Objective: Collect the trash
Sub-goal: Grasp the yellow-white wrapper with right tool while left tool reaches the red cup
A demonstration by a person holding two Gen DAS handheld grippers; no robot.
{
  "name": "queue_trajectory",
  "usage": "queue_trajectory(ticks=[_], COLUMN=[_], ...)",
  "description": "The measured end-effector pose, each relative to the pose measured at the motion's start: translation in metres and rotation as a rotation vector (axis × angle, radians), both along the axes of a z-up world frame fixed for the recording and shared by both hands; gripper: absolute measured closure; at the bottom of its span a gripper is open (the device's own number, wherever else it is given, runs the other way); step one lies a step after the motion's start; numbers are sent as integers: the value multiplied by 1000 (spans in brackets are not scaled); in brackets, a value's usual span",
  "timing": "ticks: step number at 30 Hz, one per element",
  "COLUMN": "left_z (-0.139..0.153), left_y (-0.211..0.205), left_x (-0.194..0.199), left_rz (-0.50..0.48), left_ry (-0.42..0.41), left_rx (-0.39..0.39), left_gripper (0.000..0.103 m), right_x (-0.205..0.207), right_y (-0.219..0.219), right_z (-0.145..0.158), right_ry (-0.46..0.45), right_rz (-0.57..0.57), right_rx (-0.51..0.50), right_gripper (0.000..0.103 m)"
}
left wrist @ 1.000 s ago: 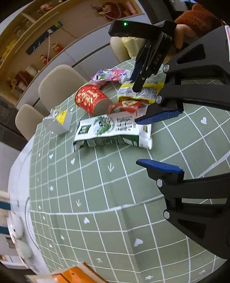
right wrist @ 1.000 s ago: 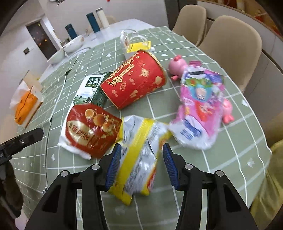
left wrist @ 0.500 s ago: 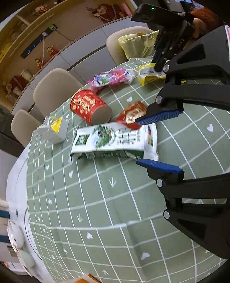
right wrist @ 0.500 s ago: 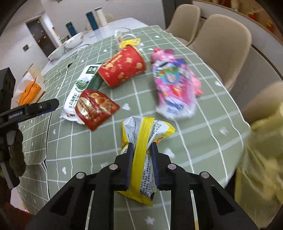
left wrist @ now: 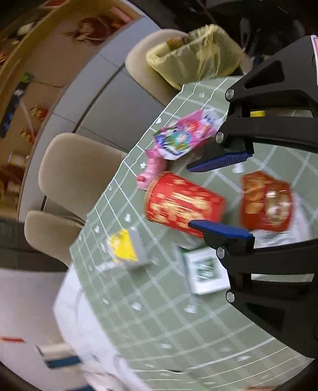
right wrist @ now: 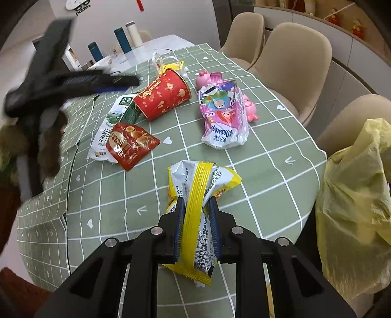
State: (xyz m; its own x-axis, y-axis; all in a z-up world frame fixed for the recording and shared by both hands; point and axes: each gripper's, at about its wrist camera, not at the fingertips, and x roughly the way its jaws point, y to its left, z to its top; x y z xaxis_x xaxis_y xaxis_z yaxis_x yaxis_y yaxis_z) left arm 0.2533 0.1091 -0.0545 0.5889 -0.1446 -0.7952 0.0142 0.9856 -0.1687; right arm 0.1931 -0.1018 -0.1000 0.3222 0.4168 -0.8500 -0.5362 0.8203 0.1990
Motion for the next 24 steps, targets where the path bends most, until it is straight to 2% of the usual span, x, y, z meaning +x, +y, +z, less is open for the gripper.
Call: queue_trajectory(ticks=[5, 10, 12, 14, 18, 21, 23, 24], left_z=[-20, -23, -25, -28, -30, -27, -21, -19], left_y=[-10, -10, -13, -14, -7, -2, 0, 0], left_x=[45, 46, 41, 38, 34, 26, 14, 8], left_rz=[-23, -28, -40, -42, -12, 18, 35, 43], left_ry=[78, 110, 114, 132, 163, 177, 156, 151], left_rx=[116, 85, 105, 117, 63, -18, -67, -71], left_gripper=[63, 59, 58, 53, 52, 63, 84, 89], right_x=[-5, -5, -5, -6, -9, -12, -13, -14], right_y=[-6, -8, -6, -3, -1, -5, -9, -11], right_z=[0, -9, -11, -11, -10, -8, -6, -4], right_ry=[-8, 25, 31, 33, 26, 18, 15, 13], right_rz=[6, 0, 10, 25, 38, 28, 11, 5], right_rx=[-20, -18, -20, -28, -32, -32, -25, -21], right_gripper=[83, 83, 83, 83, 83, 83, 83, 83])
